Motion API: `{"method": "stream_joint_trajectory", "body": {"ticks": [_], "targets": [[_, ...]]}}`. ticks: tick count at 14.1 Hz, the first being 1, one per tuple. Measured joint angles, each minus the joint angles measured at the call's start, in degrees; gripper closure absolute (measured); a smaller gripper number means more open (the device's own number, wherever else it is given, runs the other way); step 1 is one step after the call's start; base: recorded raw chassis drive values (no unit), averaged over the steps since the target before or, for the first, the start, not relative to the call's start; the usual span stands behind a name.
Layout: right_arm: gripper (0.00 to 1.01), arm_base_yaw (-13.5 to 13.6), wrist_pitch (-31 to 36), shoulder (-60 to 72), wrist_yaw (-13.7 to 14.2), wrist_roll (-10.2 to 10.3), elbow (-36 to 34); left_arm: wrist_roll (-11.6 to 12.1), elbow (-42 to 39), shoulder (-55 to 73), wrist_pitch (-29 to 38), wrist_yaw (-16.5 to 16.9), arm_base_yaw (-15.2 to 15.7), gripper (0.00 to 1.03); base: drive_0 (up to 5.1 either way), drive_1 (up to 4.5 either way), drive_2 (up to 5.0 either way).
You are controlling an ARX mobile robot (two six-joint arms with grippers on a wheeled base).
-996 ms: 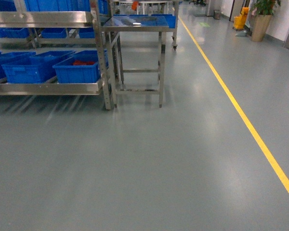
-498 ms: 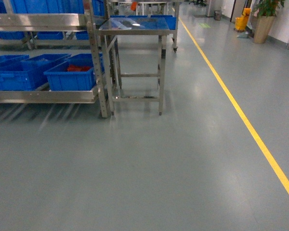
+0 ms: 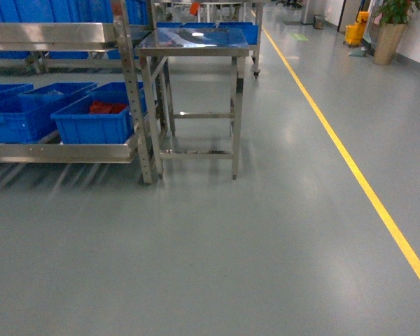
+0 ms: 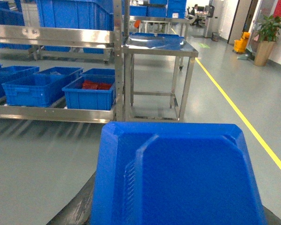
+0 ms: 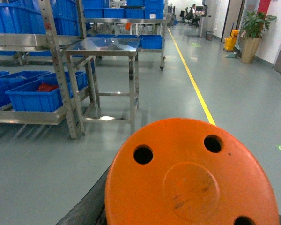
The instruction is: Sort blue parts and orange caps into right shelf containers
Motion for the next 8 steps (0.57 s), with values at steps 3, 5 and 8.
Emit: {"method": "stream_joint_trajectory", "body": {"ticks": [3, 5, 8], "targets": [[0.57, 0.0, 0.2, 0.0, 0.0, 0.0, 0.0, 0.0, 0.0, 0.0, 0.3, 0.2, 0.0, 0.62, 0.0, 4.17, -4.2], [0.57, 0.0, 0.3, 0.0, 0.0, 0.0, 0.0, 0.0, 0.0, 0.0, 0.1, 0.1, 0.0, 0.62, -0.1, 4.11, -4.3], [0.57, 0.0, 0.3, 0.0, 0.0, 0.0, 0.0, 0.0, 0.0, 0.0, 0.2, 0.1, 0.0, 0.62, 0.0, 4.19, -4.2]]}}
